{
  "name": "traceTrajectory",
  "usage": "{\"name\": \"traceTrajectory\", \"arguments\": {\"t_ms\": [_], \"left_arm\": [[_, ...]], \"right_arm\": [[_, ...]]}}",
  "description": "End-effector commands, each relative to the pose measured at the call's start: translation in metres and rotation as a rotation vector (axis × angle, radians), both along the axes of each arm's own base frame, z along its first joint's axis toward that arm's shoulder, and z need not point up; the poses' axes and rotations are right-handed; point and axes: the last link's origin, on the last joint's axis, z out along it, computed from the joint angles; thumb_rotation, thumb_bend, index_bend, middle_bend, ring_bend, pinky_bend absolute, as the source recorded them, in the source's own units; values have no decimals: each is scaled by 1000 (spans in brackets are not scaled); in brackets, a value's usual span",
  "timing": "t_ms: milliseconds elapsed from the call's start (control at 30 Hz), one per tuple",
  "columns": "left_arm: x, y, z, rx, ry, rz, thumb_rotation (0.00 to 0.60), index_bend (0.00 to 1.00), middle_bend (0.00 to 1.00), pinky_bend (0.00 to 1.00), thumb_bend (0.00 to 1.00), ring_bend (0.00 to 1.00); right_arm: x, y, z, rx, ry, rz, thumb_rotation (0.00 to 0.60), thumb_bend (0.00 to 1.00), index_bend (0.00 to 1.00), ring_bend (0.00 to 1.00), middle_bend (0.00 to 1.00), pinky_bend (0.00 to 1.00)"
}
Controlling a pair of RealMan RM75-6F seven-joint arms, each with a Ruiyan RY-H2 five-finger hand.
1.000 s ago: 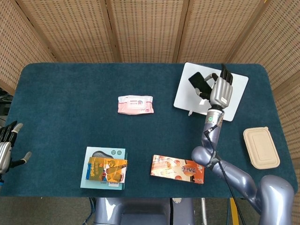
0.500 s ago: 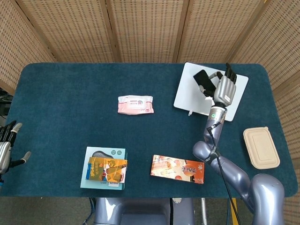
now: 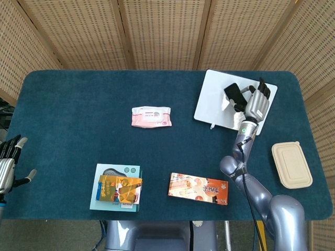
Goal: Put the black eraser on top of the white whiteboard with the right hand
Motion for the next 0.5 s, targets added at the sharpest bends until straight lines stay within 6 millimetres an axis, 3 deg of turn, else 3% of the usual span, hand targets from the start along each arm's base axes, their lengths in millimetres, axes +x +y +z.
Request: {"name": "traceTrajectory", "arguments": {"t_ms": [33, 500], "left_arm": [[0, 0, 0, 0, 1, -1, 600, 0, 0, 0, 295, 0], [2, -1, -1, -6, 0, -7, 600, 0, 0, 0, 296, 0]], "right_arm": [[-2, 0, -3, 5, -3, -2, 600, 234, 530, 0, 57, 0], [-15, 1, -5, 4, -20, -35, 600, 234, 530, 0, 57, 0]]}}
